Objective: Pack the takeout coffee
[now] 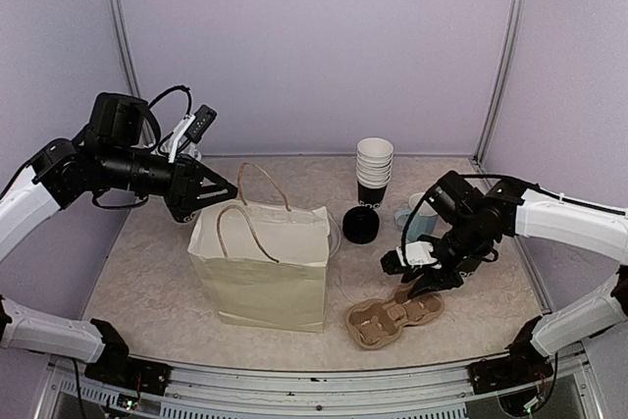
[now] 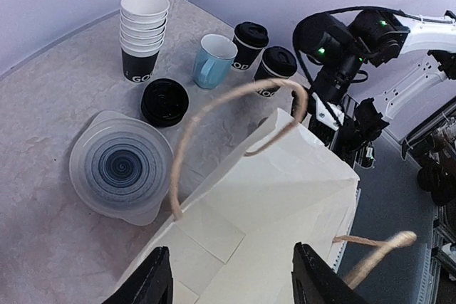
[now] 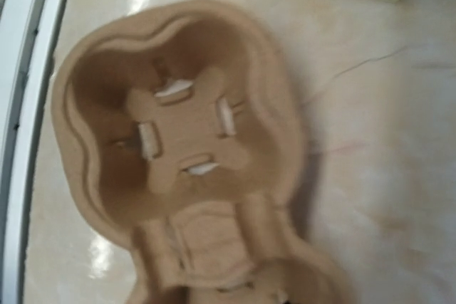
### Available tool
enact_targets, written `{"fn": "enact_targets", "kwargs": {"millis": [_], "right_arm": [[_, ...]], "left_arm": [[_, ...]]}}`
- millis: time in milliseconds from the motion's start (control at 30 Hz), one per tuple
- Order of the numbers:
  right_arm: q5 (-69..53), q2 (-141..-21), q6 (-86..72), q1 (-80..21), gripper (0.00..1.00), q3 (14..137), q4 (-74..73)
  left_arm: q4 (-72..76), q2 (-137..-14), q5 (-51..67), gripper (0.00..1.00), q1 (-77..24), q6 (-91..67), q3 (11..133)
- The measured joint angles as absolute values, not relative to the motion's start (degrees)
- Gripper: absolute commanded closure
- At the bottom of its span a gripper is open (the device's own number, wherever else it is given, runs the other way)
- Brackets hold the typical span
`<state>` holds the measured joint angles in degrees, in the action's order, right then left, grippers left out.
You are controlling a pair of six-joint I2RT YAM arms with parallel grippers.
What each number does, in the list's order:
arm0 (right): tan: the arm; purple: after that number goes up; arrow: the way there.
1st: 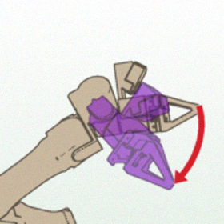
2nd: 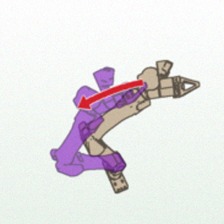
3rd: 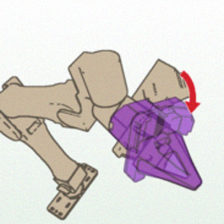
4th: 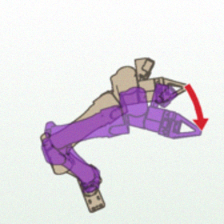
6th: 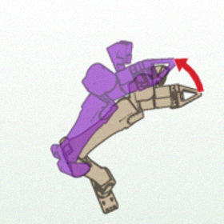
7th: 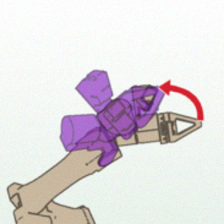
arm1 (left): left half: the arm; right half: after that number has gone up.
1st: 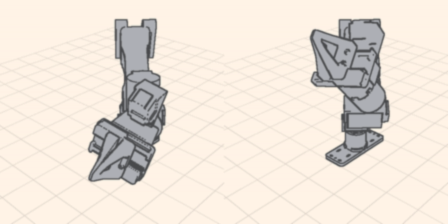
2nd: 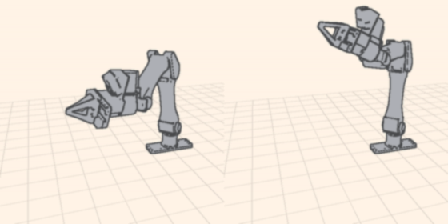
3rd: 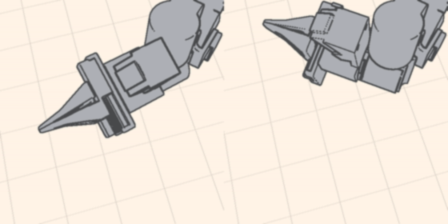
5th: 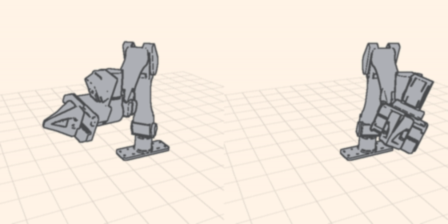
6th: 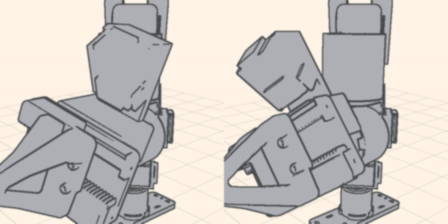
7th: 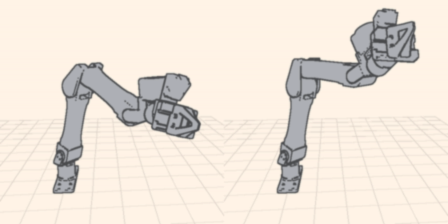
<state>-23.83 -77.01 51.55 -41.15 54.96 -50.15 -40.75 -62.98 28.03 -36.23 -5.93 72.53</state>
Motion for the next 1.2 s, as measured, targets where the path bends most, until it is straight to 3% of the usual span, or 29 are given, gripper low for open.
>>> {"fn": "enact_targets", "kwargs": {"millis": [700, 933, 1100, 1200], "right_arm": [[-19.75, -85.86, 56.66, -46.04, 0.57, 53.91, -47.72], [-16.64, -86.26, 57.14, -47.88, 0.61, 52.07, -44.93], [-15.29, -86.52, 56.82, -48.64, 0.72, 51.66, -43.4], [-15.09, -86.59, 56.47, -48.75, 0.72, 51.66, -42.89]], "left_arm": [[-43.2, -62.04, 26.44, 0.43, -34.41, -2.9, 72.71], [-43.4, -61.3, 26.06, 0.43, -34.41, -2.9, 72.71], [-43.4, -61.12, 25.91, 0.43, -34.37, -2.92, 72.71], [-43.4, -61.12, 25.8, 0.43, -34.15, -2.92, 72.71]]}}
